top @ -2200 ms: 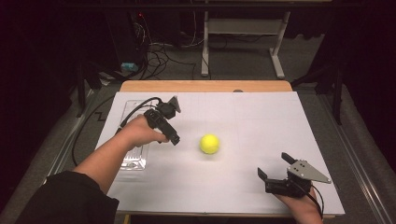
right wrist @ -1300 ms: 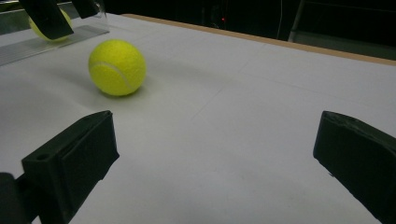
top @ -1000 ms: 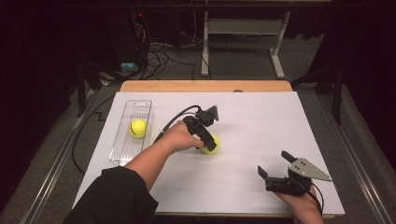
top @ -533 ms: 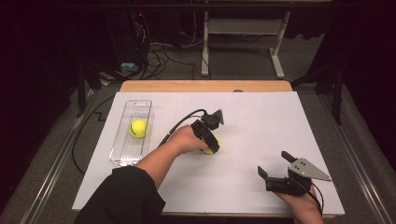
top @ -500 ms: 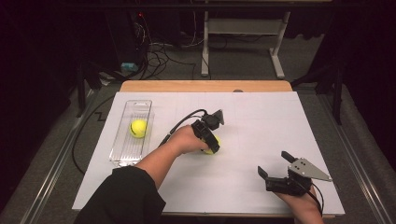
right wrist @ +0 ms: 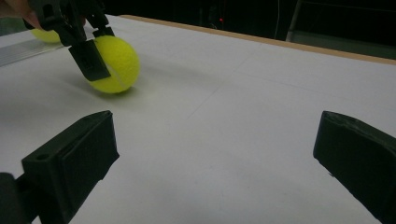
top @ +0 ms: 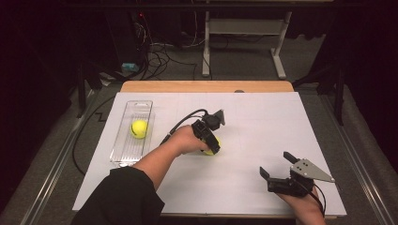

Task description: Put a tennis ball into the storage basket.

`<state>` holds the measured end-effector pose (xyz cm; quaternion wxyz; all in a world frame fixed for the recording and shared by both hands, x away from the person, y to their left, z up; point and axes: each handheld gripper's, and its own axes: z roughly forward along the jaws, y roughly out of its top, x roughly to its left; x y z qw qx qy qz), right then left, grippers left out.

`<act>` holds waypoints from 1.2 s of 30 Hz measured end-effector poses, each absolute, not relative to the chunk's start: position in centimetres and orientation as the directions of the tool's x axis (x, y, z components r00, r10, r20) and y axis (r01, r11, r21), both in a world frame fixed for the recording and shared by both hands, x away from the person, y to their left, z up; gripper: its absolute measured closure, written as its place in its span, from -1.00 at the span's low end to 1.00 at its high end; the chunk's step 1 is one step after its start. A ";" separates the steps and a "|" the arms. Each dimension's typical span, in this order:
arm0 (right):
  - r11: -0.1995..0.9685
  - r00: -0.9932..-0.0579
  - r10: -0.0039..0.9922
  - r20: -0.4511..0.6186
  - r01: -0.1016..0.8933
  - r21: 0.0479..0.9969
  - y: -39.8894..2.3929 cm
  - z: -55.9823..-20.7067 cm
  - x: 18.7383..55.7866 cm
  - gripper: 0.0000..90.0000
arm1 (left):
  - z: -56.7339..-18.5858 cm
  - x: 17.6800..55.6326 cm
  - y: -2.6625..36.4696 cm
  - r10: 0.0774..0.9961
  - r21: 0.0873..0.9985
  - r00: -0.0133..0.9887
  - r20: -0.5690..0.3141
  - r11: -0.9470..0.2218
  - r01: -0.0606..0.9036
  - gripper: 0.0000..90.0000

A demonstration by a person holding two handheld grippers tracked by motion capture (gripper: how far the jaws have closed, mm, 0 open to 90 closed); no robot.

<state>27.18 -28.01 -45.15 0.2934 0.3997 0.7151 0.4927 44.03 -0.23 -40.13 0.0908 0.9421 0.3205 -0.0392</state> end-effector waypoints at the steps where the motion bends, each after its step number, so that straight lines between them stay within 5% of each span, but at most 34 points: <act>1: 0.195 -0.508 0.861 -0.026 0.282 0.939 -28.0 -45.1 27.2 -1.00 | -40.0 44.0 -0.1 0.599 0.146 0.790 -0.132 -0.776 0.613 -0.42; 36: 0.204 -0.511 0.859 -0.031 0.286 0.936 -27.7 -45.2 27.1 -1.00 | -36.4 43.3 10.1 0.712 0.152 0.692 -0.120 -0.676 0.721 -0.42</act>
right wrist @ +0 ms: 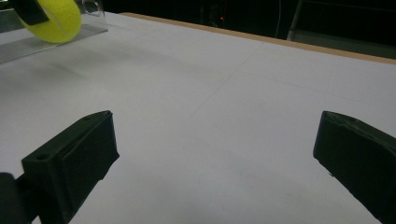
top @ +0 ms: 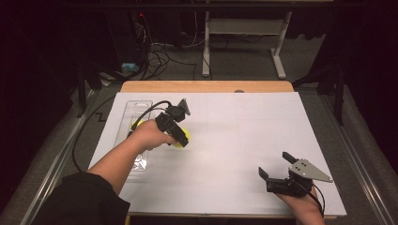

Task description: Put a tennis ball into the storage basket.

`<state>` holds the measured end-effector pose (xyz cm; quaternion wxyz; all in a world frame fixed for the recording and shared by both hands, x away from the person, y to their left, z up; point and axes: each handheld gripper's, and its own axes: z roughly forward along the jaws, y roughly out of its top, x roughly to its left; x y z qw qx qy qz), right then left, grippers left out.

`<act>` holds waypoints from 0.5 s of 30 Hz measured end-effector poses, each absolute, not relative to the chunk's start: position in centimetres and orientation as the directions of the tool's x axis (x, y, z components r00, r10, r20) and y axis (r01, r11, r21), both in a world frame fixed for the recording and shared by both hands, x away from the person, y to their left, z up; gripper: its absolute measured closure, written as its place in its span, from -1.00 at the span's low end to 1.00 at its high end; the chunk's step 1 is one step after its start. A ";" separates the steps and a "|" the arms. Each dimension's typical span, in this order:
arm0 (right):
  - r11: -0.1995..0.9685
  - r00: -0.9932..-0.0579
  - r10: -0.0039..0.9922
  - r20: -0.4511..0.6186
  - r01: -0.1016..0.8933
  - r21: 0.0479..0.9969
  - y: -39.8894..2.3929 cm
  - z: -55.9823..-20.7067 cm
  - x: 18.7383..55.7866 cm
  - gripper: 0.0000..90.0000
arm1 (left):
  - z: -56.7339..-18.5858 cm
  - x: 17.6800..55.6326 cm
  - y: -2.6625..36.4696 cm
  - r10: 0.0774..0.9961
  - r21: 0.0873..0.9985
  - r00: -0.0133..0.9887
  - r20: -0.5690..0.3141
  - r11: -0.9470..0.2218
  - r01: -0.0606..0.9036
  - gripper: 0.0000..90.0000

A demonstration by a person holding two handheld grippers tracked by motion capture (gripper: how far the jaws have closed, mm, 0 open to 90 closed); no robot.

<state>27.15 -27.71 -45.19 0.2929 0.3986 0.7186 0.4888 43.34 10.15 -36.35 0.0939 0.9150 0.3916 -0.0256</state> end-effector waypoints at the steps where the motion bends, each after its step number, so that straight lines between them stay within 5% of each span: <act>1: 0.205 -0.511 0.859 -0.032 0.286 0.936 -27.7 -45.2 27.1 -1.00 | -36.2 43.3 10.6 0.716 0.149 0.688 -0.119 -0.672 0.725 -0.42; 15: 0.206 -0.513 0.858 -0.032 0.287 0.935 -27.6 -45.2 27.1 -1.00 | -34.0 43.2 14.8 0.757 0.160 0.646 -0.103 -0.628 0.762 -0.42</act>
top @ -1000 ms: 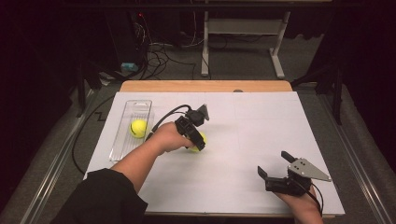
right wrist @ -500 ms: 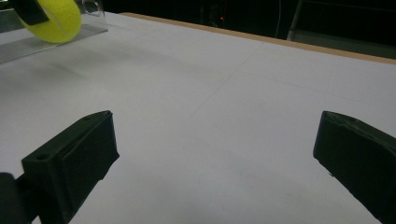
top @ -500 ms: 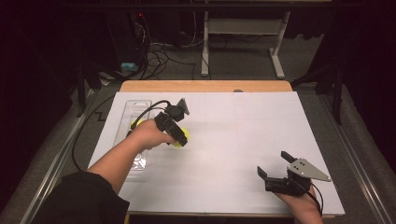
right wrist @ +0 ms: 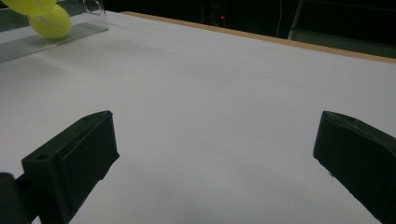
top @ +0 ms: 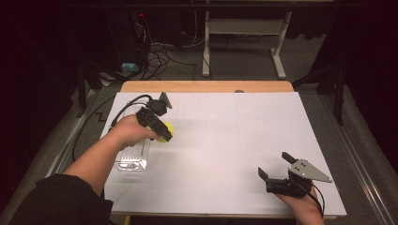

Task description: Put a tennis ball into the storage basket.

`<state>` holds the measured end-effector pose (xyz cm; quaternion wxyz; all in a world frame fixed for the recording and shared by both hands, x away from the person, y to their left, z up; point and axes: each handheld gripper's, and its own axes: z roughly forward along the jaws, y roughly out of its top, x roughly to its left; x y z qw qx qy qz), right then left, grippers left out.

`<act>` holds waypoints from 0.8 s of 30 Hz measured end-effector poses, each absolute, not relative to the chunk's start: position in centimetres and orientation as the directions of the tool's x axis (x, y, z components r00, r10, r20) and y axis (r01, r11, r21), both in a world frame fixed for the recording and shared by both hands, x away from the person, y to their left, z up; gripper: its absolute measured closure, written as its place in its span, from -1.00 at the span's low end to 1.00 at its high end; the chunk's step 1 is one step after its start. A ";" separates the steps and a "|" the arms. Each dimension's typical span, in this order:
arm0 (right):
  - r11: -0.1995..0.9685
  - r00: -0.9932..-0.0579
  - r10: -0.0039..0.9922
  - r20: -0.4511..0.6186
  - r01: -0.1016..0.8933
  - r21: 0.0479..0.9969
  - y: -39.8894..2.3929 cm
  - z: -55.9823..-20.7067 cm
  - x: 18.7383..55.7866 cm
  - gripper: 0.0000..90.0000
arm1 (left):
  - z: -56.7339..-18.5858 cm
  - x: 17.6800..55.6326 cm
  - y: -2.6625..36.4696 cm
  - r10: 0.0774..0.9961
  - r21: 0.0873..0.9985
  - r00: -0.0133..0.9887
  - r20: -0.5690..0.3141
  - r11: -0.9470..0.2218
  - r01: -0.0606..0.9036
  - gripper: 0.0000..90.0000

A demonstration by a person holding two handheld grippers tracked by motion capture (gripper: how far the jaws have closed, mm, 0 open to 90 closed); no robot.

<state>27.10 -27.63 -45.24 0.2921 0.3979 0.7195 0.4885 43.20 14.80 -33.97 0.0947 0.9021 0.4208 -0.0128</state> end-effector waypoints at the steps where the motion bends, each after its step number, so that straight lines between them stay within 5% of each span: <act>1: 0.206 -0.513 0.858 -0.032 0.287 0.935 -27.6 -45.2 27.1 -1.00 | -34.0 43.2 14.8 0.757 0.160 0.646 -0.103 -0.628 0.762 -0.42; 24: 0.204 -0.509 0.860 -0.030 0.289 0.935 -27.7 -45.3 27.1 -1.00 | -31.9 42.0 21.7 0.828 0.151 0.557 -0.067 -0.543 0.826 -0.42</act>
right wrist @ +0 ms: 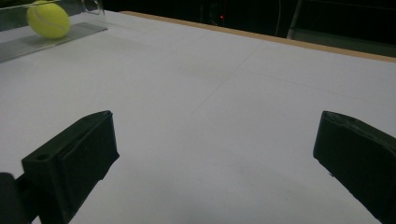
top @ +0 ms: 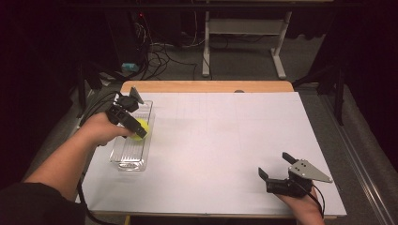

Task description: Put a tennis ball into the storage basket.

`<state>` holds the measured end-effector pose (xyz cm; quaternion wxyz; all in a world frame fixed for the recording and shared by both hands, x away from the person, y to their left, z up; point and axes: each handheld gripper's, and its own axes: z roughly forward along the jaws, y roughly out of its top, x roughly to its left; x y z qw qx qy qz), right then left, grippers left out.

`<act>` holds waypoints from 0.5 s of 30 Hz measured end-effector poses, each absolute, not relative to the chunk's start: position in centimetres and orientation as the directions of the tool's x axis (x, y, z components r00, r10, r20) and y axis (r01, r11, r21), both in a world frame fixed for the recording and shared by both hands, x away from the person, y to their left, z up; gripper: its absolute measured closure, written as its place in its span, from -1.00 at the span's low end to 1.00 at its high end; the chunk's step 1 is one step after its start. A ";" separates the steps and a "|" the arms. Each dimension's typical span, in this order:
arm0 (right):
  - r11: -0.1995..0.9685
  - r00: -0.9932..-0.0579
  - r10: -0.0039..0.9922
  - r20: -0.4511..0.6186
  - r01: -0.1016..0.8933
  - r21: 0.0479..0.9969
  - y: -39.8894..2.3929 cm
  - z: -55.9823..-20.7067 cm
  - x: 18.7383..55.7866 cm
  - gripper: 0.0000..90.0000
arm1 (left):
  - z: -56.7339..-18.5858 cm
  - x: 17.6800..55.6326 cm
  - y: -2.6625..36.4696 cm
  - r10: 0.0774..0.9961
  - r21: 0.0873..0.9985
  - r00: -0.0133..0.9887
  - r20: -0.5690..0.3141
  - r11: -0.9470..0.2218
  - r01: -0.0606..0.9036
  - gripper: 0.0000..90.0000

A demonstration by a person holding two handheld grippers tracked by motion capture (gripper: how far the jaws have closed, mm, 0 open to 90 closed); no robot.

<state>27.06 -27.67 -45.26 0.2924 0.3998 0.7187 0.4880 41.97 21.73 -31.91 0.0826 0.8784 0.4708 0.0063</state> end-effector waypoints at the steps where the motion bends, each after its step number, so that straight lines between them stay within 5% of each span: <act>1: 0.204 -0.509 0.860 -0.030 0.289 0.935 -27.7 -45.3 27.1 -1.00 | -31.9 42.0 21.7 0.828 0.151 0.557 -0.067 -0.543 0.826 -0.42; 15: 0.208 -0.511 0.859 -0.032 0.291 0.934 -27.7 -45.3 27.1 -1.00 | -32.1 41.4 24.4 0.854 0.148 0.517 -0.059 -0.505 0.851 -0.42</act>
